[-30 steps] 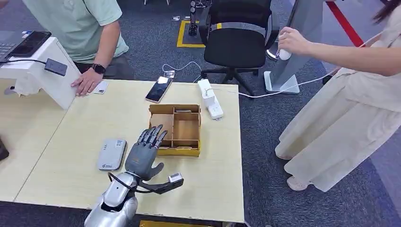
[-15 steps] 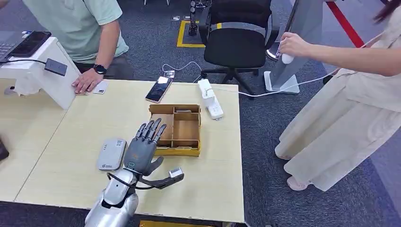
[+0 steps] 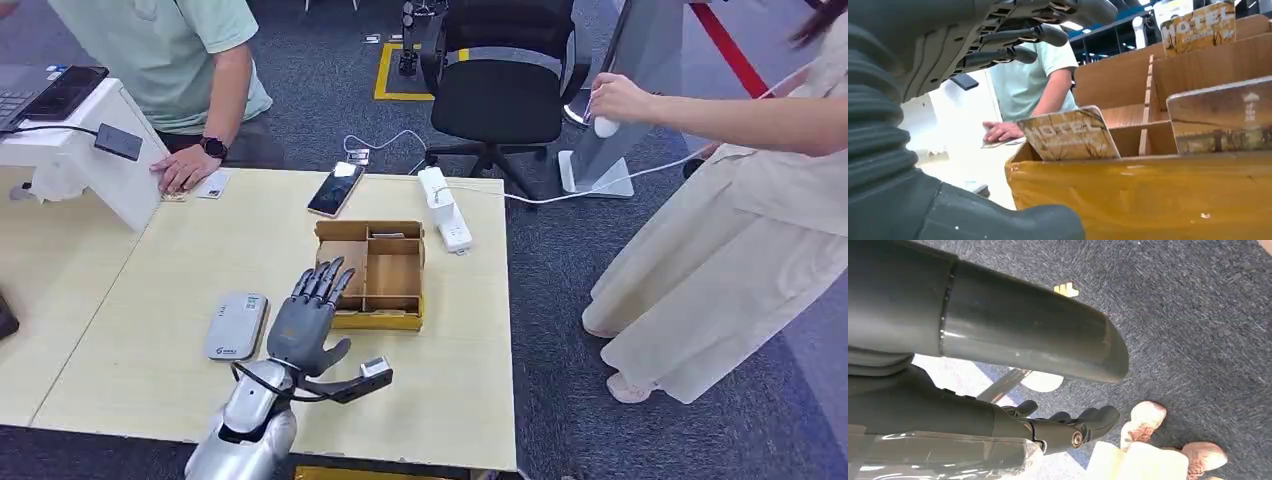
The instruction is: Pass the card to the sensor for recognition and then transmit it.
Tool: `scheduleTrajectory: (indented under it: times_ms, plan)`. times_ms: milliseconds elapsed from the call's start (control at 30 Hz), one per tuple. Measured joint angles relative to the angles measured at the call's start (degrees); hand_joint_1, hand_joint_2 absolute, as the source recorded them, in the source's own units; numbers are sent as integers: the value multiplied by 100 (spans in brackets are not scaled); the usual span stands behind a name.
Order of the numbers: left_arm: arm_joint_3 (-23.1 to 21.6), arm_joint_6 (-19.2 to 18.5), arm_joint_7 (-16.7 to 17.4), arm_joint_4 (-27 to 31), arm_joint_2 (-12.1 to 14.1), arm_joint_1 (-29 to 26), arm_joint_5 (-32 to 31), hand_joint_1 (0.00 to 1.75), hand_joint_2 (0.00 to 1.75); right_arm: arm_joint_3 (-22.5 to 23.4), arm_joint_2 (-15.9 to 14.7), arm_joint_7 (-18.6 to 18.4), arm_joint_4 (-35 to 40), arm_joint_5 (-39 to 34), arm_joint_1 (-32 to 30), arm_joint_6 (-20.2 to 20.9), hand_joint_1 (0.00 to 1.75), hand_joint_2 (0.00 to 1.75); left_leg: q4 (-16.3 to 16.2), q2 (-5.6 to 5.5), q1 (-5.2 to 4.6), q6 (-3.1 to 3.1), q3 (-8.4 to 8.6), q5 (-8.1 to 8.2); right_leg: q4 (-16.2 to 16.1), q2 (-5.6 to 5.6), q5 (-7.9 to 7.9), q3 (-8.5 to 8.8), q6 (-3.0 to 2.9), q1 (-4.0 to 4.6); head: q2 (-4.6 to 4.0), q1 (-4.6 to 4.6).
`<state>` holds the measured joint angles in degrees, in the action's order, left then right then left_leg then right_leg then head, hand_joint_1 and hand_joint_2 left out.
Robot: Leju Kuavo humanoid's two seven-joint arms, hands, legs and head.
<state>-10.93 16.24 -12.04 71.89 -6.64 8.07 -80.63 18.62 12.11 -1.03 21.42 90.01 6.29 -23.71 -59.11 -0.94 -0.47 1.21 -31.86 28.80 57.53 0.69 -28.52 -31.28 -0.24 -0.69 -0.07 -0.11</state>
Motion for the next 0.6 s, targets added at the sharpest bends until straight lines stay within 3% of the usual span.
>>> scheduleTrajectory:
  times_ms: [233, 600]
  plan:
    - [0, -24, 6, -127, 17, 9, -4, 0, 175, 0, 0, 2, 0, 0, 0, -4, 0, 0, 0, 0, 0, 0, 0, 0, 0, 0, 0, 0, 0, 0, 0, 2]
    - [0, 273, 48, -188, 55, 17, -221, 0, 175, 0, 2, 2, 0, 0, 0, -2, 0, 0, 0, 0, 0, 0, 0, 0, 0, 0, 0, 0, 0, 0, 2, 2]
